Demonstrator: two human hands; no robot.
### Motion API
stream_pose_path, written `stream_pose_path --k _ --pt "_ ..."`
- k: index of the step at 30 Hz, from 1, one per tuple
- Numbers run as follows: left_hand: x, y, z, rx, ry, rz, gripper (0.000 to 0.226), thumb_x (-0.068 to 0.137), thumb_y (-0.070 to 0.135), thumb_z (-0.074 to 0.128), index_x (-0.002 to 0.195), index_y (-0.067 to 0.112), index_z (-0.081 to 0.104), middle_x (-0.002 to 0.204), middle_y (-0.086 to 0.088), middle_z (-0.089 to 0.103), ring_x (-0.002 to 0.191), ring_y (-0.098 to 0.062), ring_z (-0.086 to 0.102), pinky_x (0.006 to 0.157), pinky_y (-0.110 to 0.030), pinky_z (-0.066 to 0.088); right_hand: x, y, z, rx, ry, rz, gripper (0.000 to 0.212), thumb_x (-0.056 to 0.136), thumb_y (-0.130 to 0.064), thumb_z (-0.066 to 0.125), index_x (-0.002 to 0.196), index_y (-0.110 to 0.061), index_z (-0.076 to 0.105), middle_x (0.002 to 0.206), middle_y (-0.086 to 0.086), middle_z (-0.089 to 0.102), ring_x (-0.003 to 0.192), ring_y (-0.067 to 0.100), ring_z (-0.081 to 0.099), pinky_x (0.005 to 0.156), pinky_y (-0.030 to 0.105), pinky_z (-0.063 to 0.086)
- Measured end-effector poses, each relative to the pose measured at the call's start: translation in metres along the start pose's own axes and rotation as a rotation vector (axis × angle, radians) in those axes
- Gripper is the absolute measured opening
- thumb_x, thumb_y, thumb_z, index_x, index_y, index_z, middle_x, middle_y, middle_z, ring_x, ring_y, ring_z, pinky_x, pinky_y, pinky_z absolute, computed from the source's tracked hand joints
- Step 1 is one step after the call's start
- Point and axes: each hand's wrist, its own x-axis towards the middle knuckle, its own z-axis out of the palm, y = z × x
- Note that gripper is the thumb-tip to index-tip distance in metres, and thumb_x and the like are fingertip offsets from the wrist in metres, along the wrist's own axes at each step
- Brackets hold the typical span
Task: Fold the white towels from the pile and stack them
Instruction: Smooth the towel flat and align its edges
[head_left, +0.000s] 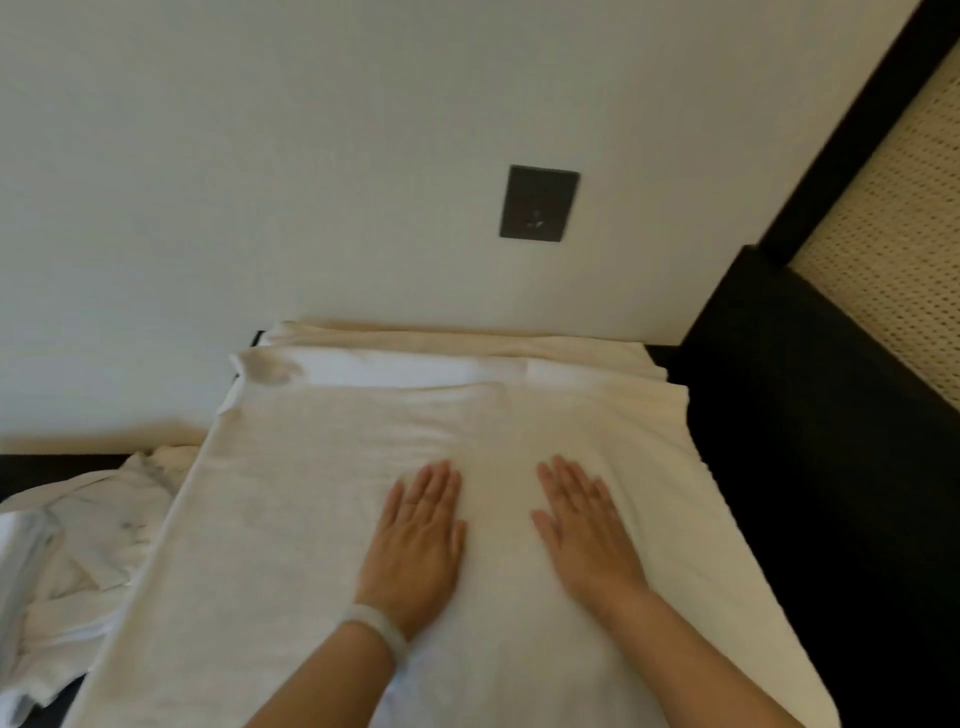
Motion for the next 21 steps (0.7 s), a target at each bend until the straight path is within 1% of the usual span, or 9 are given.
stream_pose_path --k 4,6,7,10,11,14,17,19,21 --pt "-0.001 0.0 0.0 0.02 0.017 0.004 0.057 0.095 0.033 0.03 0.138 0.005 0.053 0.146 -0.011 0.048 0.134 -0.03 0.047 0.11 -0.043 0.024 -0.014 0.071 -0.018 0.014 -0.051 0.413 0.06 0.104 -0.049 0.016 0.156 -0.031 -0.008 0.165 -0.005 -0.012 0.151 0.012 -0.013 0.122 0.042 -0.009" --pt "0.0 0.002 -0.001 0.035 0.033 -0.006 0.058 0.097 0.035 0.027 0.138 0.005 0.053 0.146 -0.01 0.048 0.134 -0.029 0.047 0.112 -0.04 0.021 -0.009 0.069 -0.025 0.03 -0.077 0.52 0.061 0.104 -0.052 0.015 0.157 -0.031 -0.006 0.165 -0.005 -0.011 0.152 0.017 -0.012 0.121 0.05 -0.01" --pt "0.0 0.002 -0.001 0.035 0.028 -0.011 0.059 0.1 0.038 0.022 0.138 0.005 0.053 0.146 -0.01 0.048 0.134 -0.029 0.048 0.113 -0.038 0.019 -0.008 0.059 -0.025 0.027 -0.063 0.469 0.061 0.104 -0.052 0.018 0.158 -0.031 -0.003 0.165 -0.006 -0.01 0.152 0.018 -0.011 0.12 0.052 -0.012" --pt "0.0 0.003 -0.003 0.052 0.026 -0.007 0.07 0.103 0.04 0.004 0.138 0.004 0.054 0.145 -0.01 0.049 0.134 -0.029 0.047 0.114 -0.035 0.013 -0.022 0.03 -0.011 -0.026 -0.057 0.051 0.061 0.104 -0.05 0.021 0.157 -0.033 -0.002 0.16 -0.011 -0.017 0.152 0.014 -0.012 0.117 0.042 -0.02" --pt "0.0 0.003 -0.003 0.057 0.026 -0.005 0.071 0.103 0.04 0.003 0.138 0.004 0.053 0.145 -0.01 0.049 0.134 -0.029 0.047 0.114 -0.035 0.013 -0.027 0.036 -0.009 -0.045 -0.068 0.004 0.061 0.104 -0.05 0.02 0.157 -0.033 -0.004 0.16 -0.011 -0.018 0.151 0.012 -0.013 0.118 0.039 -0.02" --pt "0.0 0.004 -0.005 0.045 0.015 -0.021 0.073 0.102 0.042 0.001 0.14 0.004 0.05 0.147 -0.01 0.046 0.136 -0.029 0.044 0.115 -0.034 0.011 -0.04 0.083 -0.019 -0.081 -0.033 0.314 0.062 0.104 -0.051 0.017 0.157 -0.031 -0.008 0.165 -0.006 -0.013 0.151 0.014 -0.013 0.122 0.041 -0.009" --pt "-0.001 0.007 -0.007 0.025 -0.025 -0.036 0.073 0.102 0.042 0.001 0.141 0.003 0.049 0.148 -0.01 0.045 0.136 -0.028 0.043 0.115 -0.033 0.009 -0.041 0.109 -0.037 -0.021 -0.098 0.588 0.066 0.102 -0.056 0.013 0.157 -0.027 -0.009 0.166 -0.001 -0.012 0.152 0.025 -0.012 0.121 0.052 -0.005" --pt "0.0 0.006 -0.007 0.025 -0.02 -0.032 0.066 0.101 0.041 0.012 0.14 0.003 0.049 0.148 -0.009 0.045 0.136 -0.028 0.044 0.115 -0.033 0.009 -0.04 0.091 -0.035 -0.064 -0.044 0.513 0.066 0.102 -0.056 0.016 0.158 -0.025 -0.005 0.165 0.0 -0.011 0.152 0.027 -0.012 0.12 0.054 -0.011" --pt "-0.001 0.005 -0.004 0.021 -0.018 -0.027 0.061 0.097 0.036 0.024 0.141 0.004 0.049 0.149 -0.009 0.044 0.137 -0.028 0.043 0.115 -0.035 0.013 -0.048 0.058 -0.021 -0.027 -0.018 0.207 0.066 0.102 -0.055 0.018 0.158 -0.026 -0.001 0.163 -0.005 -0.013 0.152 0.02 -0.012 0.118 0.047 -0.018"
